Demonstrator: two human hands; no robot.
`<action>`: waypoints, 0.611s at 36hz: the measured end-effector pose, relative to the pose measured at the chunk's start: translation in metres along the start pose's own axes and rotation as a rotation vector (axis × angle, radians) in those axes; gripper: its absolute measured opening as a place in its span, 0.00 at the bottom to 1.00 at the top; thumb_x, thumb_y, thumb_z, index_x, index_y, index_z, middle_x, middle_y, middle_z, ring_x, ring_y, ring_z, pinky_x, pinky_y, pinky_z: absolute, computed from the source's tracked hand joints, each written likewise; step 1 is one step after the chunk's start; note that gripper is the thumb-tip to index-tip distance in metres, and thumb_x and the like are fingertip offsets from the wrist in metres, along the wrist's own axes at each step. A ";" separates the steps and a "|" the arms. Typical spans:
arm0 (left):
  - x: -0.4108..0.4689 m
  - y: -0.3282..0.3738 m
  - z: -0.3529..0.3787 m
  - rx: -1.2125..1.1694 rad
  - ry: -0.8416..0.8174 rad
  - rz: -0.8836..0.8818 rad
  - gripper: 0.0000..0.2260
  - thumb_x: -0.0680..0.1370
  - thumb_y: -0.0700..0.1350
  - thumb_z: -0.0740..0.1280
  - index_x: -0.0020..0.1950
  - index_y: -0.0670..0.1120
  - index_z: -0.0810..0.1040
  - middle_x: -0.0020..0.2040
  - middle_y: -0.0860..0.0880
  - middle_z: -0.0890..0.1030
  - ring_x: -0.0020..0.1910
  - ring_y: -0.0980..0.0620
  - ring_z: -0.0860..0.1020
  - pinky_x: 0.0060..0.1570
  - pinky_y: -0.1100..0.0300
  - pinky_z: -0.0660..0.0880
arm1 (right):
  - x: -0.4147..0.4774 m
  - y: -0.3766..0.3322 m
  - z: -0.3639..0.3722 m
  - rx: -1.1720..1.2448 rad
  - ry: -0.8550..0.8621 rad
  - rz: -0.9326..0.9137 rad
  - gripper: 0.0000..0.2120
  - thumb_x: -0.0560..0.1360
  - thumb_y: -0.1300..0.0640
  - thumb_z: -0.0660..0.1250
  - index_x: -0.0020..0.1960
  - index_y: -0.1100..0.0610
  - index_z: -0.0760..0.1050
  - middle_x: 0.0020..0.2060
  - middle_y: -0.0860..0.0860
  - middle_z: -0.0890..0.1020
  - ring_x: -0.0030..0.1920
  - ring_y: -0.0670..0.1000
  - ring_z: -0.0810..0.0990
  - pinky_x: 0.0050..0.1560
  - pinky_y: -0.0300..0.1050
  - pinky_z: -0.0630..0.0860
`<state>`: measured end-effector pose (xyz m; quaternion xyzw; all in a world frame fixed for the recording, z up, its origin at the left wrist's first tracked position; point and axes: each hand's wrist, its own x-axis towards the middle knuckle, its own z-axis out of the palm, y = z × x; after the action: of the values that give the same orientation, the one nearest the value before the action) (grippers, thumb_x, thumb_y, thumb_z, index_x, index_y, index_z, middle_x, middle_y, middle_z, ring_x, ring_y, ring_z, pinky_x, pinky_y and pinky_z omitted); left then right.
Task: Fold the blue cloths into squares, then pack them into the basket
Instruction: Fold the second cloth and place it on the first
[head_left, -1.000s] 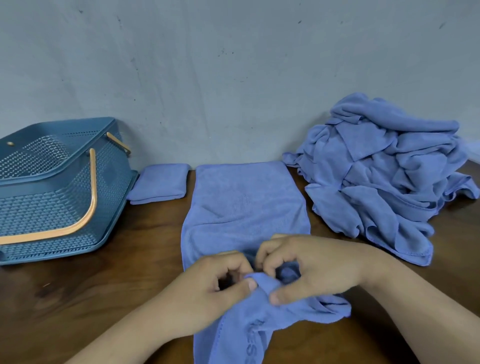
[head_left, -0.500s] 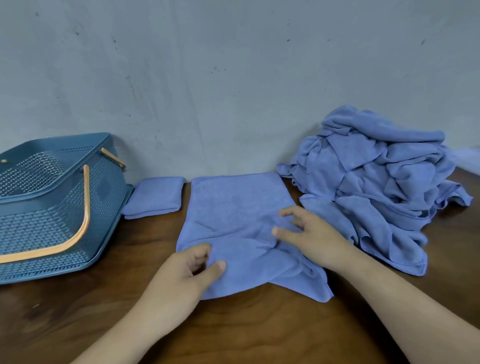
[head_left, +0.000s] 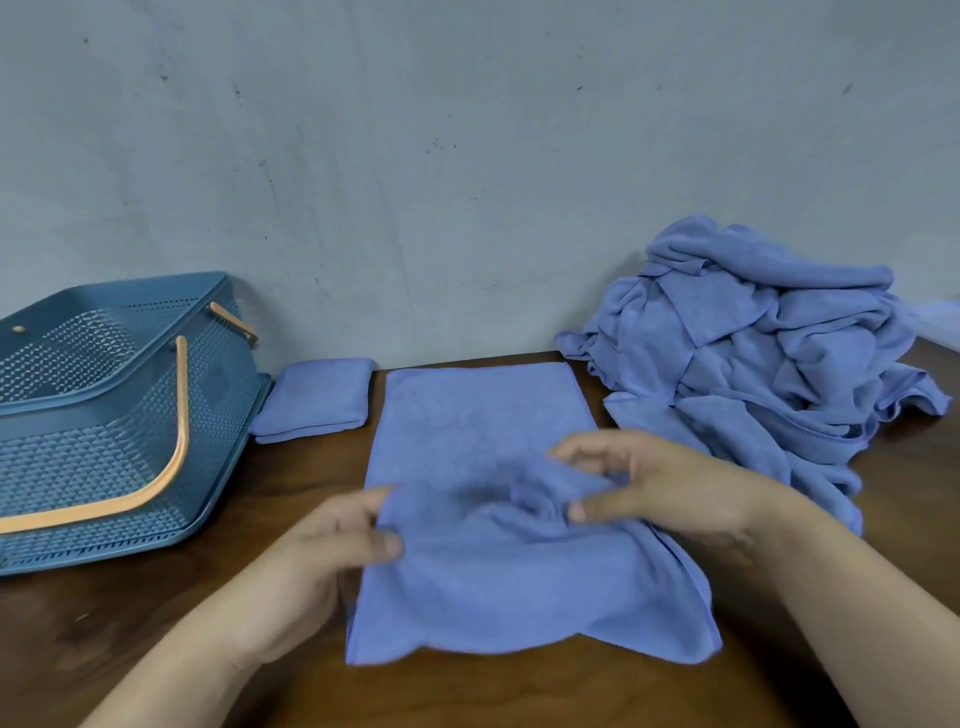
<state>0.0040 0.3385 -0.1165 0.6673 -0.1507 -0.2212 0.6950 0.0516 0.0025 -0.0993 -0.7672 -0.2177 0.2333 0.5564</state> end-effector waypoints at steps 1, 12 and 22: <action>0.003 0.002 0.003 -0.039 0.124 0.067 0.20 0.77 0.40 0.69 0.69 0.37 0.79 0.67 0.31 0.80 0.66 0.30 0.78 0.68 0.37 0.71 | 0.009 0.003 -0.001 0.028 0.159 -0.017 0.20 0.77 0.60 0.77 0.66 0.47 0.81 0.66 0.49 0.82 0.70 0.49 0.79 0.68 0.48 0.78; 0.028 -0.029 -0.013 0.357 0.582 -0.059 0.27 0.78 0.44 0.77 0.69 0.65 0.71 0.54 0.59 0.86 0.60 0.58 0.82 0.65 0.55 0.72 | 0.032 0.038 -0.002 -0.368 0.538 -0.007 0.38 0.76 0.51 0.78 0.79 0.35 0.62 0.76 0.37 0.63 0.73 0.38 0.63 0.74 0.44 0.66; 0.004 -0.007 -0.025 0.513 -0.018 -0.268 0.12 0.73 0.43 0.79 0.54 0.49 0.81 0.41 0.46 0.75 0.39 0.46 0.67 0.40 0.52 0.64 | 0.003 0.017 -0.004 -0.695 0.147 0.096 0.25 0.74 0.54 0.78 0.66 0.34 0.76 0.62 0.32 0.77 0.64 0.34 0.74 0.67 0.34 0.71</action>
<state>0.0195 0.3574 -0.1255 0.8333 -0.1186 -0.2717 0.4667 0.0574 -0.0033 -0.1147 -0.9347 -0.2072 0.1155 0.2646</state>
